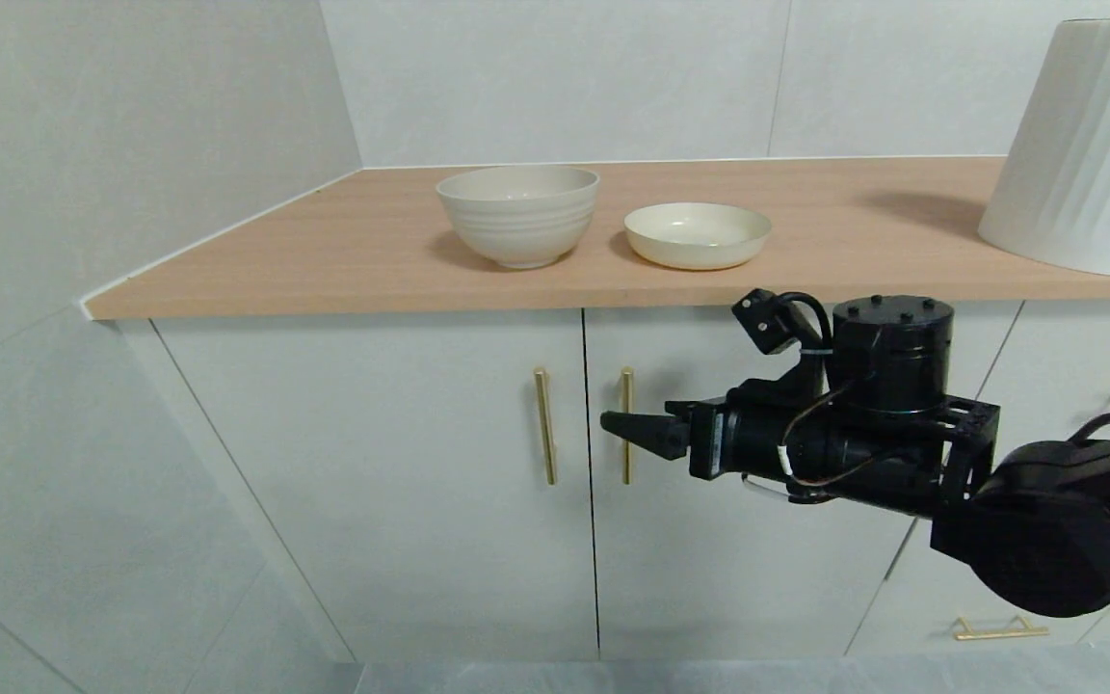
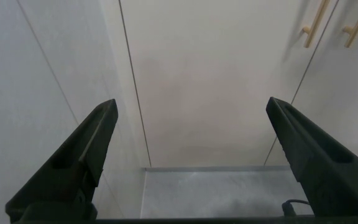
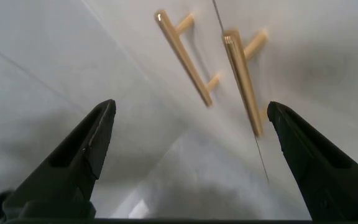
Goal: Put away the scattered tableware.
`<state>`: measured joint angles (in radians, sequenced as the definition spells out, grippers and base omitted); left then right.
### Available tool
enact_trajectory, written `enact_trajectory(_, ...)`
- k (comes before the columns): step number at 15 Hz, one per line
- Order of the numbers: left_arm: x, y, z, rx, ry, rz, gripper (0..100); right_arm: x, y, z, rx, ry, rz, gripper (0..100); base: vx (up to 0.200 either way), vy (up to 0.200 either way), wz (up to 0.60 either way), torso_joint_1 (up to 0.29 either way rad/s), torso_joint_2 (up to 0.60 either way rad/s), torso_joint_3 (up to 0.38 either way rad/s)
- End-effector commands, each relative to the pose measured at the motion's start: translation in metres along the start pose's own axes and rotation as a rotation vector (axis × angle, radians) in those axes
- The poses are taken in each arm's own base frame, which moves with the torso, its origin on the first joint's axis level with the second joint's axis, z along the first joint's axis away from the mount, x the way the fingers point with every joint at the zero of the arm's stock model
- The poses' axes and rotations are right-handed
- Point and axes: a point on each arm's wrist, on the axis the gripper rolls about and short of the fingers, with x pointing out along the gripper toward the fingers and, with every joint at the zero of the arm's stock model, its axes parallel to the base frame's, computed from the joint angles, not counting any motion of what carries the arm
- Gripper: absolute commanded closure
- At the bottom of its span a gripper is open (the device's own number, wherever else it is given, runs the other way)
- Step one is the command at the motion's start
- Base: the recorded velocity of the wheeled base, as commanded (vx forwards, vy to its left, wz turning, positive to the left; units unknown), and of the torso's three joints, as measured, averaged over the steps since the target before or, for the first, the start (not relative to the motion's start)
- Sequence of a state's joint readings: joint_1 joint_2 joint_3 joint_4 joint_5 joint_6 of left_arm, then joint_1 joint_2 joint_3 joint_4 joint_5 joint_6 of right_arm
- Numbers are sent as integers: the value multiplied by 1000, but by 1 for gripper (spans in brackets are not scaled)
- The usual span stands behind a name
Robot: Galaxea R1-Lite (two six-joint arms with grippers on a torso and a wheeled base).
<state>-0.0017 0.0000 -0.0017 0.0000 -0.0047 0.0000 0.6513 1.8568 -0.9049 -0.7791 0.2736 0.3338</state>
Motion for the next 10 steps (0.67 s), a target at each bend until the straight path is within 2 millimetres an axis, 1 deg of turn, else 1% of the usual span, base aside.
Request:
enact_trajectory(1,0,0,0,0,0,0,0,21,-9,-15,9,24,-5,0,0,0,0,0,0,0)
enact_trajectory(3,0,0,0,0,0,0,0,29,-13,-16,11,17,-30,0,0,0,0,0,0,0)
enact_trajectory(5,0,0,0,-2,0,0,0,31,-14,-15,22,5,-47,0,0,0,0,0,0,0)
enact_trajectory(7,0,0,0,0,0,0,0,35,-11,-13,54,-35,-23,0,0,0,0,0,0,0)
enact_trajectory(10,0,0,0,0,0,0,0,43,-13,-18,64,-84,2,0,0,0,0,0,0,0)
